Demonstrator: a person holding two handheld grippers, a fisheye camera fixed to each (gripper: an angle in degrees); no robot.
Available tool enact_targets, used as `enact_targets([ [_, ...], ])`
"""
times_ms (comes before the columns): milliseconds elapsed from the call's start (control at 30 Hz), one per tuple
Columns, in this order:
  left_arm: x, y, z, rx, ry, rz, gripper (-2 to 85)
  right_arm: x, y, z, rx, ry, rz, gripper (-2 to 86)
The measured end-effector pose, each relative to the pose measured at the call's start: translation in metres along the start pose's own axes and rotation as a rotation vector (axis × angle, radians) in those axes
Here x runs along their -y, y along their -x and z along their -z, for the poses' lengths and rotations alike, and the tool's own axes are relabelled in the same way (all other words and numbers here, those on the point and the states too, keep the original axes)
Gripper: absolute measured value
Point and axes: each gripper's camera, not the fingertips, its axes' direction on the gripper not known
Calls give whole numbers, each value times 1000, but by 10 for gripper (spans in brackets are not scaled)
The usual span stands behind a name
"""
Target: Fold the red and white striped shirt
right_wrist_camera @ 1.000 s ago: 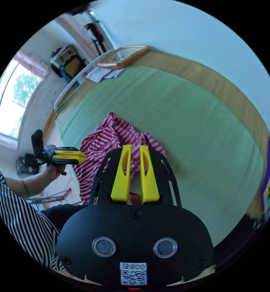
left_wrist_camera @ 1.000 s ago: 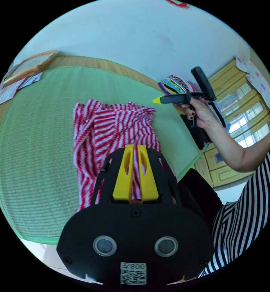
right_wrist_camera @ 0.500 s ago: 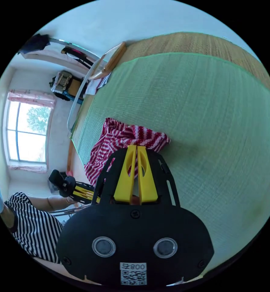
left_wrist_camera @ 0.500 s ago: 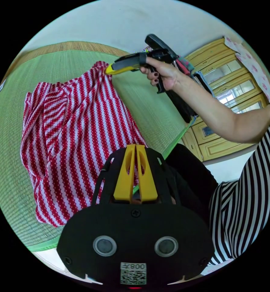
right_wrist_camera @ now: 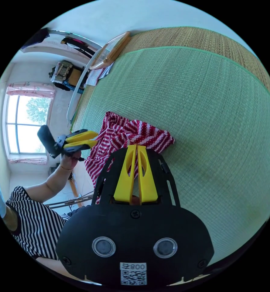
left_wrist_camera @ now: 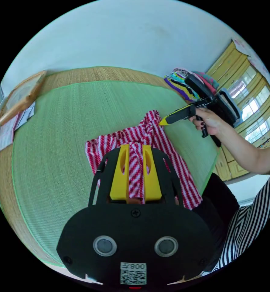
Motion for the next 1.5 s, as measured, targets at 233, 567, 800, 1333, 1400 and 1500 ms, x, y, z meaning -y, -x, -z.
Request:
enact_targets([
  [233,32,-8,-35,122,222,-139,26,-5,-6,-10,11,6,13,2],
  [567,34,-6,32,103,-1,-44,3,-28,-14,-9,55,-43,-4,2],
  [800,45,10,51,143,-35,18,3,-49,0,-3,36,-87,-6,2],
  [1333,42,20,29,78,-8,134,44,-37,80,-47,-89,-67,82,3],
  [1400,44,9,29,44,-28,104,55,-51,87,-40,-92,-107,84,6],
  [1500,59,-8,21,-31,-54,36,69,-74,82,-32,-83,-167,25,18],
])
